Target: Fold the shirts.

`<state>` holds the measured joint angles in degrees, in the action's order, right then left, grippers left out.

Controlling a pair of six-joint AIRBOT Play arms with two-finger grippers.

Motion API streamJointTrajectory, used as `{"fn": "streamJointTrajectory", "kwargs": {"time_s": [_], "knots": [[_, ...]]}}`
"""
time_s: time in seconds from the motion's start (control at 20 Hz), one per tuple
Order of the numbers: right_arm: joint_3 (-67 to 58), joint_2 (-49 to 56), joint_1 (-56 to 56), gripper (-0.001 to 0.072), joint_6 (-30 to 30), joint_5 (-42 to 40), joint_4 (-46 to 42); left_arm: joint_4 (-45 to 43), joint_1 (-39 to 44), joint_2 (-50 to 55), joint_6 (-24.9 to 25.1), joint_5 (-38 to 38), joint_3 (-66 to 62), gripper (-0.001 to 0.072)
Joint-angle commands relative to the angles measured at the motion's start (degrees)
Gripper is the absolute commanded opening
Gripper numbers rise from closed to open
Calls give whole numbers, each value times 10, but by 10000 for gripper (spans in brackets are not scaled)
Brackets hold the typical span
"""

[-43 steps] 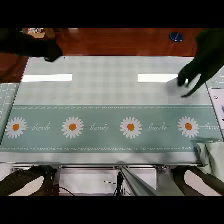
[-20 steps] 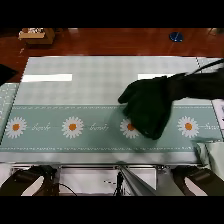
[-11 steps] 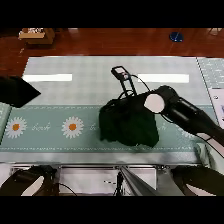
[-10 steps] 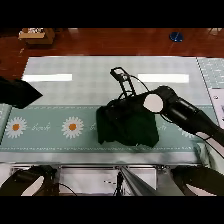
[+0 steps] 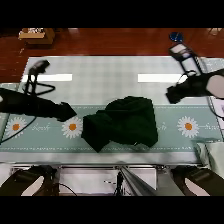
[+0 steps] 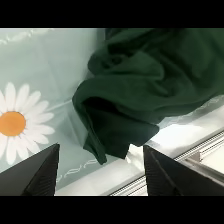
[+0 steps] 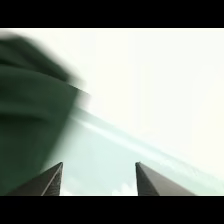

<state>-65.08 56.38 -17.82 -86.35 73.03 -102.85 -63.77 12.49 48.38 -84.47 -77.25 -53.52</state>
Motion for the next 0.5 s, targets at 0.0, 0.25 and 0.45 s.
{"fn": "streamJointTrajectory", "kwargs": {"time_s": [0.0, 0.25, 0.45], "knots": [[33, -20, 157, 538, 19, 42, 64, 28, -2, 4, 54, 53, 121, 629], [134, -20, 307, 540, 101, 33, 291, 67, -1, 12, 97, 148, 213, 629], [164, -20, 316, 540, 106, 33, 306, 158, 1, 91, 155, 209, 229, 628]]}}
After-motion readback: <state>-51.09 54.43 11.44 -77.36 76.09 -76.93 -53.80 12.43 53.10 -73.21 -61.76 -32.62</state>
